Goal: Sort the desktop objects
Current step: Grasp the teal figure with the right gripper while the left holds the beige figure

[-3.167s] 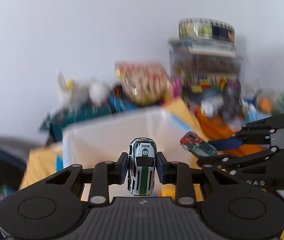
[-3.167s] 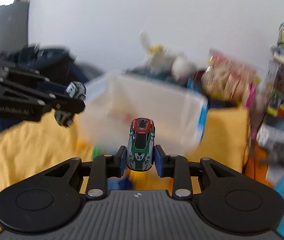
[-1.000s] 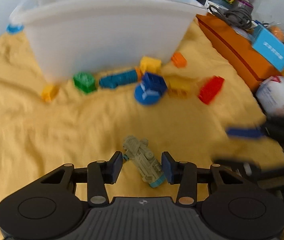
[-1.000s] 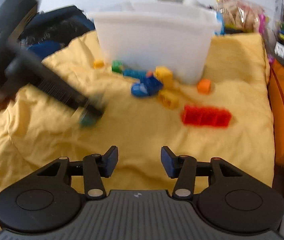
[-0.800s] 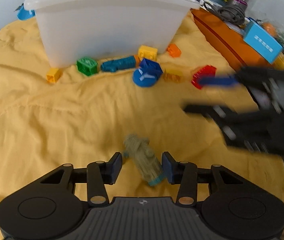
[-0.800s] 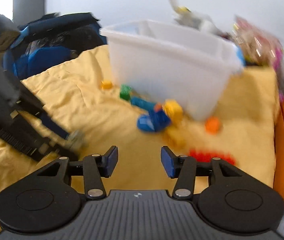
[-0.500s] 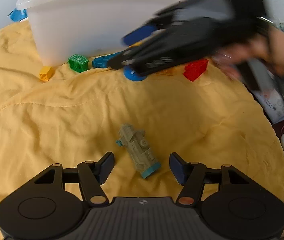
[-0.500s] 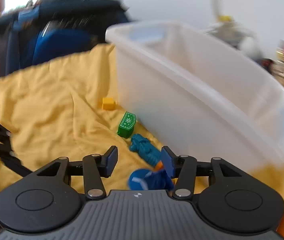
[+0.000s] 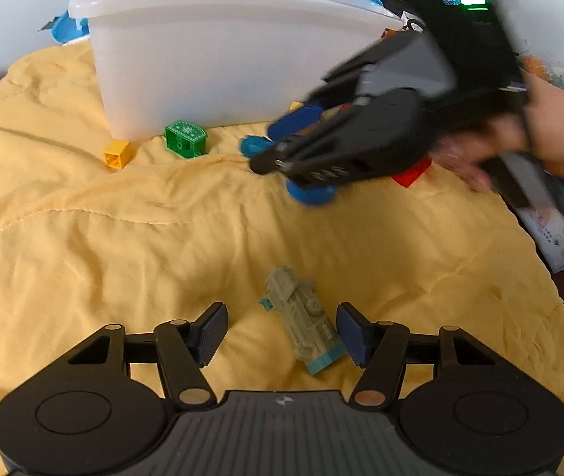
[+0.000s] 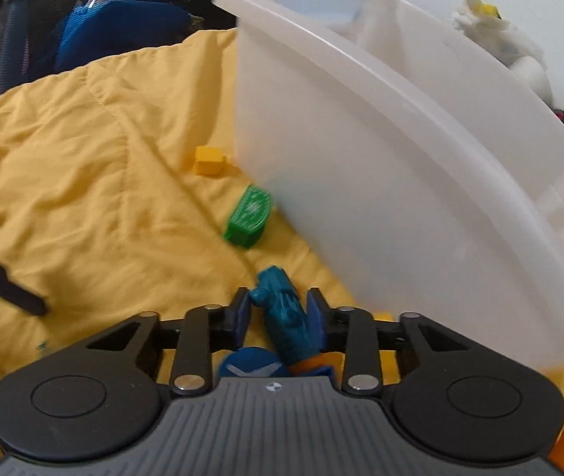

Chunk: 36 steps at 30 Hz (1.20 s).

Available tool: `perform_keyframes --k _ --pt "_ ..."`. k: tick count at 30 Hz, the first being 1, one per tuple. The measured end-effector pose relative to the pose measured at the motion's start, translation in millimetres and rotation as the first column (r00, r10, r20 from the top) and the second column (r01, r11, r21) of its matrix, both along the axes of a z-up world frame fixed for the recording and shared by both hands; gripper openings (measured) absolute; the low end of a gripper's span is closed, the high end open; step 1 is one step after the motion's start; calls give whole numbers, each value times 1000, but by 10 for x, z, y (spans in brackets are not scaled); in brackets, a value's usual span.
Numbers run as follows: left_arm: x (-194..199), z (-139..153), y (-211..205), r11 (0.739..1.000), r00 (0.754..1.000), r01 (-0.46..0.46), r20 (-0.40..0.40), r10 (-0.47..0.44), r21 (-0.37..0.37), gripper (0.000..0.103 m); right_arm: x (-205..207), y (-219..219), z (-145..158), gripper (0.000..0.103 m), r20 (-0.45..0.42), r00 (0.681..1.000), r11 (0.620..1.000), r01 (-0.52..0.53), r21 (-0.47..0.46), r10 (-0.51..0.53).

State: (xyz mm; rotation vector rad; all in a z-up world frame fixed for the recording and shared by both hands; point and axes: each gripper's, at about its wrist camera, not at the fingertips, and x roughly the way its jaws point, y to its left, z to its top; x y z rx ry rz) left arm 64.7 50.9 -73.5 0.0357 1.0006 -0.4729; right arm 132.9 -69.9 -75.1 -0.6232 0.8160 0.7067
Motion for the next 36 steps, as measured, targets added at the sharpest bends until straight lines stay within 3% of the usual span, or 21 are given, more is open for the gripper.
perform_keyframes --k 2,4,8,12,14,15,16,18,21,24,27,28,29,32,35,36 --pt "-30 -4 -10 1000 1000 16 10 -16 7 64 -202 -72 68 31 -29 999 999 25 35 -24" --pt "-57 -17 -28 999 999 32 17 -32 21 64 -457 -168 113 22 -56 997 997 60 57 -57" --pt "-91 -26 -65 999 998 46 31 -47 25 64 -763 -424 213 20 -108 978 976 192 104 -181" --pt "-52 -57 -191 997 996 59 60 -62 43 60 -859 -546 222 20 -101 954 955 288 66 -281" --pt "-73 -47 -281 992 992 82 85 -90 92 38 -917 -614 203 20 -86 949 949 310 60 -305" --pt "-89 -32 -300 990 991 101 82 -109 94 34 -943 -636 190 23 -87 947 946 316 70 -309" --pt "-109 -19 -306 990 990 122 65 -127 74 28 -974 -652 182 32 -87 946 944 320 81 -313" --pt "-159 -14 -320 989 989 139 48 -142 58 28 -1049 -674 183 40 -66 949 944 315 102 -310" --pt "-240 -21 -286 989 990 128 43 -131 68 28 -1148 -691 214 39 -14 972 964 234 128 -235" --pt "-288 -33 -245 991 992 111 53 -115 74 30 -1117 -643 133 39 -16 986 977 169 132 -169" --pt "-313 -29 -225 994 994 88 55 -92 64 46 -1024 -649 -25 42 -70 977 969 211 128 -203" --pt "-332 -24 -234 994 995 76 60 -80 74 50 -1027 -664 -57 36 -73 973 965 228 129 -220" --pt "-362 -15 -230 994 995 66 68 -72 83 50 -1045 -699 -48 26 -94 967 956 249 154 -237" --pt "-452 -21 -237 994 995 59 78 -66 98 49 -1149 -767 14 26 -146 944 936 318 151 -297" --pt "-500 -33 -244 994 992 47 111 -58 103 49 -1204 -867 30 30 -196 929 917 351 191 -314" --pt "-496 -25 -243 994 992 43 117 -54 96 49 -1204 -882 31 41 -188 928 912 358 201 -323"
